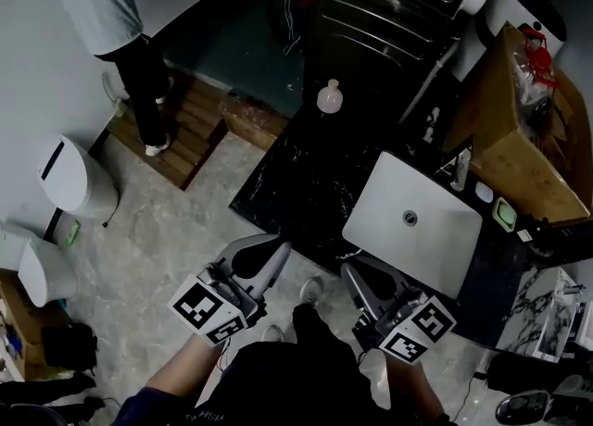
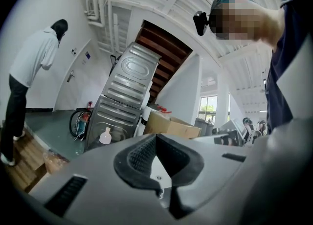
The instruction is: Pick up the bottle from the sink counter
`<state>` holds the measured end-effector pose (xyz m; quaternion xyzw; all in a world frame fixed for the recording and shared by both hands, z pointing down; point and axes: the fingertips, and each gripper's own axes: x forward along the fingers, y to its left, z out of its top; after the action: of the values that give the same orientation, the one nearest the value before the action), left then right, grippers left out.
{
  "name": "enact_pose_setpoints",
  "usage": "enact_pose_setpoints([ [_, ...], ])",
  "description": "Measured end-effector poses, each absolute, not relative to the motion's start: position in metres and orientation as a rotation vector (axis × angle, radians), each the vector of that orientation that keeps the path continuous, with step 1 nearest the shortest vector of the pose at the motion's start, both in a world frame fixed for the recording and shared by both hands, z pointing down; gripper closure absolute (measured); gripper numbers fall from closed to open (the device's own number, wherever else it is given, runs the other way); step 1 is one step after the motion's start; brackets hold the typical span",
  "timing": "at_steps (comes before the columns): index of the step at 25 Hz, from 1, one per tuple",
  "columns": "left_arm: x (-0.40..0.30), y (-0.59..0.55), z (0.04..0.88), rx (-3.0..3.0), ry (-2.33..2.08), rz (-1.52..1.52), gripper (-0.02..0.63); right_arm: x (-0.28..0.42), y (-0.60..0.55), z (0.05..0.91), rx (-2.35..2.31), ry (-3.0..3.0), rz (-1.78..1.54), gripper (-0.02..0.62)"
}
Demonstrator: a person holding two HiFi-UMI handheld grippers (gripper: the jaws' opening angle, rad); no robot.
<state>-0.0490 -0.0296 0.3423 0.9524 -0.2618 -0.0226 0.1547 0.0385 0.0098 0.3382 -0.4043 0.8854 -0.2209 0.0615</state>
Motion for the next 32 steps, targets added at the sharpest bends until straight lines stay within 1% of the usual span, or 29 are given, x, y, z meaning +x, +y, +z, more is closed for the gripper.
enact_pose_setpoints([
  [16, 0.017, -0.13, 0.365, 2.701, -0.8, 0.007, 0.598, 0.101, -0.088, 0.359, -1.157, 2.687, -0.749, 0.577],
  [25, 0.036, -0.159, 0.378, 2.697, -0.79, 0.057, 0.598, 0.112, -0.117, 0.368, -1.146, 2.69, -0.772, 0.577],
  [32, 0.038, -0.181, 0.388, 2.697, -0.79, 0.086, 0.598, 0.114, -0.134, 0.372, -1.163, 2.686, -0.777, 0.577],
])
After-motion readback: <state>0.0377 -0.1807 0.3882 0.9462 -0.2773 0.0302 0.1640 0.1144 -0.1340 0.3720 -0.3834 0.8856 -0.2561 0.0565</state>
